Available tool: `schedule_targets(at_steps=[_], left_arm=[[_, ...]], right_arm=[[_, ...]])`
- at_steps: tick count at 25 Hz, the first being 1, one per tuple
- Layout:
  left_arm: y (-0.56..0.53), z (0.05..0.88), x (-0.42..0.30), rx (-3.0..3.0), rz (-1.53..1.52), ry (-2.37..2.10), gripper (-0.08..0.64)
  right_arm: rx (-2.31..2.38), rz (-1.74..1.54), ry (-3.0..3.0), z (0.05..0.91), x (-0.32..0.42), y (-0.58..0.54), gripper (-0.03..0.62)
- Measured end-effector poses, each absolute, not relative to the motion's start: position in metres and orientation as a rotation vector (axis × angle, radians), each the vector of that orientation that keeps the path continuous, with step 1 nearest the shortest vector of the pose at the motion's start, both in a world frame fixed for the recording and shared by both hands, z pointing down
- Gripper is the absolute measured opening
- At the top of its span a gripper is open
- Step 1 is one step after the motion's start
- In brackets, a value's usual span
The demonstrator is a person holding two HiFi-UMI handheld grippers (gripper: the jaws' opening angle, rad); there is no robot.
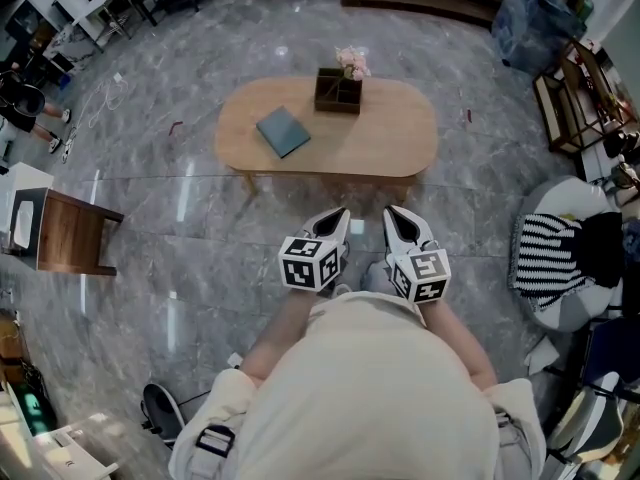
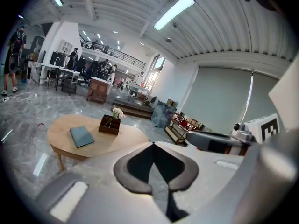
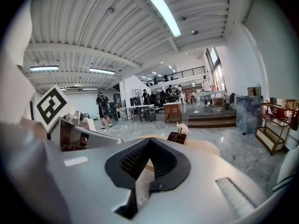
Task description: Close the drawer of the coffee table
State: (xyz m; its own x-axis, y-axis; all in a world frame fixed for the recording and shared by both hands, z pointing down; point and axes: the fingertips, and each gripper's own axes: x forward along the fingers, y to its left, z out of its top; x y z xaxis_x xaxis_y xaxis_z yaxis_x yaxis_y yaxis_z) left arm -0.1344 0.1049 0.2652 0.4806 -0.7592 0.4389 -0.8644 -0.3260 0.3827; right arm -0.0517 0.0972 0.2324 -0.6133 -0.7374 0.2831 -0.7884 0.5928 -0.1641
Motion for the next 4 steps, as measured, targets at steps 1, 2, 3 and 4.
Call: schedule_targets(at_steps=[1, 2, 3, 4], left_arm=[[0.1052, 0.2654, -0.1342, 2.156, 0.239, -1.337, 0.002], [0.1055, 0.2655, -0.1341, 2.156, 0.238, -1.337, 0.002], [0.1057, 0.2657, -0.1342, 2.156, 0.237, -1.338, 0.002], [0.1058, 0.2659, -0.1342, 2.156, 0.235, -1.338, 0.002]], right_arm=[[1.275, 0.409, -2.635, 0.2328, -0.0519, 0.0974, -0.002], [1.274, 0.409, -2.635, 0.2332, -0.0523, 0.0977, -0.002], [1.273, 0.409, -2.636, 0.2334, -0.0529, 0.0980, -0.002], [1.271, 0.409, -2.637, 0.2336, -0.0534, 0.0983, -0.002]])
